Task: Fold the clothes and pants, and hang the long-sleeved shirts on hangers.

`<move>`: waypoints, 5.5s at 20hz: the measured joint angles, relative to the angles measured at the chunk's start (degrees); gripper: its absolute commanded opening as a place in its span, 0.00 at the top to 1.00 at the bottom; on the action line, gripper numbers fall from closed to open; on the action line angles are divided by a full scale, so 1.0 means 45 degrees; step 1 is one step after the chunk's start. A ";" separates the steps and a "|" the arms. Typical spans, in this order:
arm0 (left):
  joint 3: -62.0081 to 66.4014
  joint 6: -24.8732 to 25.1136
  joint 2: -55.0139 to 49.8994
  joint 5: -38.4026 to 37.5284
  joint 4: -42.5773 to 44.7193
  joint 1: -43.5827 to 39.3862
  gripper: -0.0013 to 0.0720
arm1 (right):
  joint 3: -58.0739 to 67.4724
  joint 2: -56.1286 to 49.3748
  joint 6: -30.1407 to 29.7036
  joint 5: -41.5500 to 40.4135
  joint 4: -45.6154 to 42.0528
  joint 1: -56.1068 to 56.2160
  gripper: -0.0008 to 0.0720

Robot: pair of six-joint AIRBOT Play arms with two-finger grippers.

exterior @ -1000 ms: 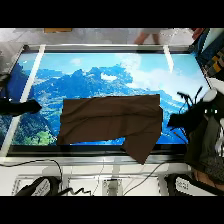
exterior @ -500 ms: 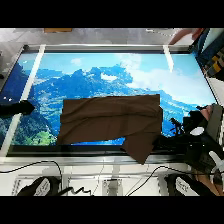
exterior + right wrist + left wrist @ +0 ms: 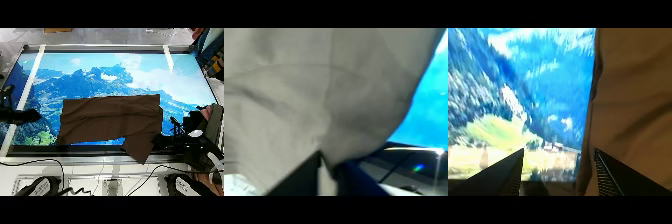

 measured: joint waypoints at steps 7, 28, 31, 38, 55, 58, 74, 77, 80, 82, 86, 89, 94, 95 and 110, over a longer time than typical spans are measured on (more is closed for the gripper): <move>-0.2249 0.1331 -0.0612 0.0005 -0.0010 0.0015 0.34 | -0.0015 0.0015 -0.0277 0.0291 0.0340 0.0000 0.96; -0.4012 0.6183 -0.3458 -0.1666 -0.3332 0.0083 0.96 | 0.1379 0.0845 -0.0539 0.2283 0.0971 0.0000 0.97; -0.3162 0.6373 -0.3147 -0.2769 -0.4750 0.0092 0.96 | 0.2375 0.2016 -0.0593 0.3439 0.1375 0.0000 0.97; -0.1583 0.6955 -0.2822 -0.1681 -0.9986 0.0044 0.96 | 0.3415 0.3269 -0.0539 -0.0729 0.4012 0.0544 0.97; -0.1331 0.6815 -0.5095 0.7276 -1.4382 -0.2574 0.03 | 0.6989 -0.4337 0.0491 -0.9398 0.5309 0.3677 0.37; -0.1331 0.6926 -0.5013 0.7252 -1.4251 -0.2186 0.03 | 0.7155 -0.4556 0.0491 -0.8850 0.4818 0.3691 0.37; -0.0189 0.3784 -0.6290 0.4658 -0.8082 -0.1841 0.26 | 1.0185 -0.4697 0.0107 -0.2050 0.1064 0.4692 0.33; 0.0345 0.3570 -0.6839 0.4498 -0.7747 -0.2463 0.97 | 1.0462 -0.4702 0.0097 -0.2662 0.0821 0.5309 0.39; 0.1175 0.3575 -0.6965 0.4051 -0.7475 -0.2861 0.96 | 1.0569 -0.4707 0.0083 -0.4017 0.0262 0.6110 0.91; 0.1962 0.3614 -0.6795 0.3259 -0.7558 -0.2943 0.96 | 1.0603 -0.4711 0.0097 -0.4930 0.0039 0.6679 0.97; 0.3531 0.3657 -0.5785 0.0952 -0.7616 -0.2783 0.96 | 1.0622 -0.4901 0.0918 -0.6416 -0.0155 0.7922 0.97; 0.4061 0.3575 -0.4439 -0.0277 -0.7630 -0.2569 0.96 | 1.0637 -0.5445 0.1962 -0.6844 -0.0233 0.8908 0.97; 0.4328 0.3507 -0.2035 -0.1239 -0.7650 -0.2239 0.96 | 1.1638 -0.6989 0.3614 -0.7043 -0.0238 1.1030 0.97; 0.4347 0.3502 -0.1685 -0.1326 -0.7645 -0.2215 0.96 | 1.2080 -0.7378 0.3847 -0.7082 -0.0238 1.1506 0.97; 0.4362 0.2545 -0.1734 -0.0607 -0.7951 -0.4867 0.96 | 1.5888 -0.9204 0.5056 -0.2778 -0.2603 1.0671 0.97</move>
